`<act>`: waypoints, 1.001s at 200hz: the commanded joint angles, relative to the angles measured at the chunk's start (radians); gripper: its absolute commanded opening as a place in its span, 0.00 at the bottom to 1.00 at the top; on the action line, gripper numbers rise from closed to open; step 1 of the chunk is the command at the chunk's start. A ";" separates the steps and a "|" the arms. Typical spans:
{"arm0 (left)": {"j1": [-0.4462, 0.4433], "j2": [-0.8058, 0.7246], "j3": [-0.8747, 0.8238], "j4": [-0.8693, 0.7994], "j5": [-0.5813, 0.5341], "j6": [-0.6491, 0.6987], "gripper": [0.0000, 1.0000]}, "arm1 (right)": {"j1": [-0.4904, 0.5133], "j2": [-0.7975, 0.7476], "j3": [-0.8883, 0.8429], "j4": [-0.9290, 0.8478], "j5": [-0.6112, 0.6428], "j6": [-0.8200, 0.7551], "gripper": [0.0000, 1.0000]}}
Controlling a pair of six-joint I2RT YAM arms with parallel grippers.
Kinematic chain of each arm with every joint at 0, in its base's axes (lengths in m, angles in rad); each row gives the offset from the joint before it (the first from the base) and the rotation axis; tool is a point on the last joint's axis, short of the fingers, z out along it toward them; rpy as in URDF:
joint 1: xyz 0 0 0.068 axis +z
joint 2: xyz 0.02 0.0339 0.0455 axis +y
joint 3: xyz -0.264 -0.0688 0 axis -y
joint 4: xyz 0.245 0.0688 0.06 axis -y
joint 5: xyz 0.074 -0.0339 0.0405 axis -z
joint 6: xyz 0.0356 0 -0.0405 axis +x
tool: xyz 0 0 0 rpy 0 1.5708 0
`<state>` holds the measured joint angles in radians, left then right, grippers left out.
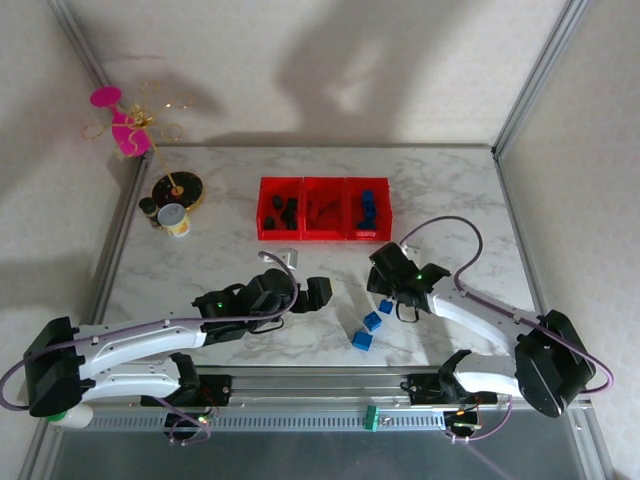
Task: Sort the legos into containers by color
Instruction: Pick up the lego from the bottom-center of the table.
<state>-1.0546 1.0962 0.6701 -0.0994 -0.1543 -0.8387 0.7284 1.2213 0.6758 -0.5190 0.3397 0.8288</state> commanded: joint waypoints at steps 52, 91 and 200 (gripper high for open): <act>-0.020 0.009 -0.012 0.020 -0.039 -0.023 1.00 | 0.092 -0.011 -0.097 0.025 -0.030 0.190 0.73; -0.020 0.014 -0.006 0.014 -0.041 -0.020 1.00 | 0.108 0.012 -0.122 0.061 -0.032 0.193 0.58; -0.019 0.022 0.002 0.007 -0.058 -0.005 0.99 | 0.110 0.001 -0.071 0.042 0.024 0.138 0.31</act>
<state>-1.0657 1.1164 0.6689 -0.0875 -0.1806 -0.8455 0.8291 1.2396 0.5629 -0.4347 0.3149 0.9943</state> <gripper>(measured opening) 0.995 0.335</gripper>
